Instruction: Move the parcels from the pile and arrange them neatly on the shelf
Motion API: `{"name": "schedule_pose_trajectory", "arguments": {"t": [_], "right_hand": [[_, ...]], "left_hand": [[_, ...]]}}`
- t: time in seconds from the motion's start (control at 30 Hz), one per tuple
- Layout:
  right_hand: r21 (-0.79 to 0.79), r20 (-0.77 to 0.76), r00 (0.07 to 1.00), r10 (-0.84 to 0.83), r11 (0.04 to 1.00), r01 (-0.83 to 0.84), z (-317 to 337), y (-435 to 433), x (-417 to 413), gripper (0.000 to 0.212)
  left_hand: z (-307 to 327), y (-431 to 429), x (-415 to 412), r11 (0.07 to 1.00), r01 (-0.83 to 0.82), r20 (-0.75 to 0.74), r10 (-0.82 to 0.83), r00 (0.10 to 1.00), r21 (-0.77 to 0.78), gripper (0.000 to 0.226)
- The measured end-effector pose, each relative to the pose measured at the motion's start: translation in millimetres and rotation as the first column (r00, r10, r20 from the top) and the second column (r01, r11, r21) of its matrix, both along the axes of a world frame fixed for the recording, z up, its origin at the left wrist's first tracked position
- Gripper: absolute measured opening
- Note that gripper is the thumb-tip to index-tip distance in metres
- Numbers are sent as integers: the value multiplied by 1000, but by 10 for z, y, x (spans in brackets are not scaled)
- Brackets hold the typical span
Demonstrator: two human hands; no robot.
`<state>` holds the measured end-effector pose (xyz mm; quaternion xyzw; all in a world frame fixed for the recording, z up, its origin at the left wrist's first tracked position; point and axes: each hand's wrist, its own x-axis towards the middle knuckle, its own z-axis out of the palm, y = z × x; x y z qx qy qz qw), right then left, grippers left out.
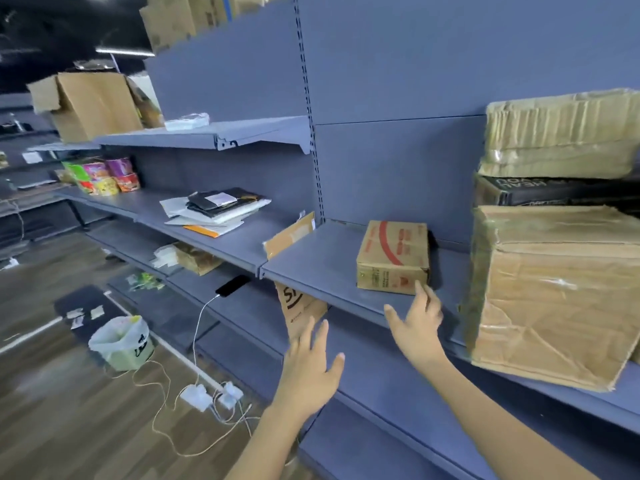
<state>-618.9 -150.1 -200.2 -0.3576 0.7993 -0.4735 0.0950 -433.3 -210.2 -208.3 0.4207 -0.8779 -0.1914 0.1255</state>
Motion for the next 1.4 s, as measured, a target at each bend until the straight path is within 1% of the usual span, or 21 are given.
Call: {"name": "schedule_pose_trajectory", "arguments": {"t": [0.03, 0.13, 0.23, 0.3, 0.47, 0.63, 0.7, 0.77, 0.8, 0.87, 0.9, 0.93, 1.0, 1.07, 1.1, 1.17, 1.23, 1.3, 1.33, 1.37, 1.4], "right_hand": [[-12, 23, 999, -43, 999, 43, 18, -93, -91, 76], [-106, 178, 968, -178, 974, 199, 101, -404, -354, 72], [-205, 315, 900, -301, 905, 374, 192, -753, -577, 66], [-250, 341, 878, -335, 868, 429, 177, -919, -704, 57], [-298, 315, 878, -361, 840, 453, -53, -973, -832, 34], [-365, 383, 880, -282, 829, 424, -171, -970, -948, 21], [-375, 413, 879, -240, 834, 404, -204, -965, -962, 19], [-386, 462, 865, -198, 833, 397, -234, -970, -988, 21], [-392, 478, 858, -186, 830, 398, -250, -970, -1000, 21], [-390, 484, 857, -176, 834, 392, -273, -966, -1007, 23], [-391, 481, 859, -174, 834, 388, -270, -965, -1004, 23], [-393, 478, 862, -171, 836, 384, -266, -962, -999, 24], [-400, 468, 868, -163, 837, 373, -269, -959, -996, 27], [-422, 472, 870, -146, 829, 368, -271, -950, -1000, 31], [-434, 477, 869, -134, 823, 365, -269, -952, -1001, 33], [-453, 472, 872, -127, 814, 363, -262, -946, -996, 34], [-463, 461, 880, -112, 816, 346, -243, -944, -970, 35], [-442, 400, 908, -128, 841, 313, -221, -945, -935, 36], [-427, 336, 929, -159, 853, 300, -197, -948, -915, 38], [-421, 286, 939, -191, 855, 303, -172, -952, -897, 40], [-429, 268, 938, -218, 845, 319, -148, -961, -888, 41]], "left_hand": [[18, -98, -47, 1000, 7, -34, -6, 999, 16, 66], [97, -404, -206, 996, 66, -109, -59, 992, 59, 66], [179, -712, -393, 990, 127, -105, -120, 987, 67, 67], [245, -897, -525, 987, 129, -155, -113, 981, 100, 65], [385, -1447, -860, 973, 125, -207, -83, 975, 196, 60], [459, -1890, -1448, 955, 105, -382, 9, 924, 277, 53], [402, -1946, -1671, 940, 142, -444, 11, 896, 309, 41], [319, -2002, -1848, 903, 155, -517, 84, 852, 401, 29], [283, -2036, -1911, 869, 160, -557, 149, 817, 467, 34], [230, -2123, -1991, 794, 156, -566, 266, 780, 588, 51], [222, -2167, -2014, 772, 166, -563, 280, 777, 613, 51], [221, -2200, -2028, 765, 186, -568, 269, 778, 616, 45], [213, -2243, -2035, 768, 226, -595, 239, 767, 599, 35], [221, -2256, -2033, 769, 292, -664, 222, 714, 570, 32], [247, -2246, -2031, 764, 332, -703, 214, 679, 553, 35], [329, -2222, -2017, 722, 417, -758, 227, 611, 552, 46], [425, -2189, -1982, 708, 470, -794, 213, 570, 527, 50], [515, -2151, -1916, 772, 474, -846, 150, 511, 424, 49], [571, -2139, -1870, 828, 446, -875, 105, 473, 340, 50], [634, -2133, -1820, 893, 392, -901, 30, 433, 219, 54], [711, -2122, -1767, 950, 308, -911, -92, 402, 40, 59]]}}
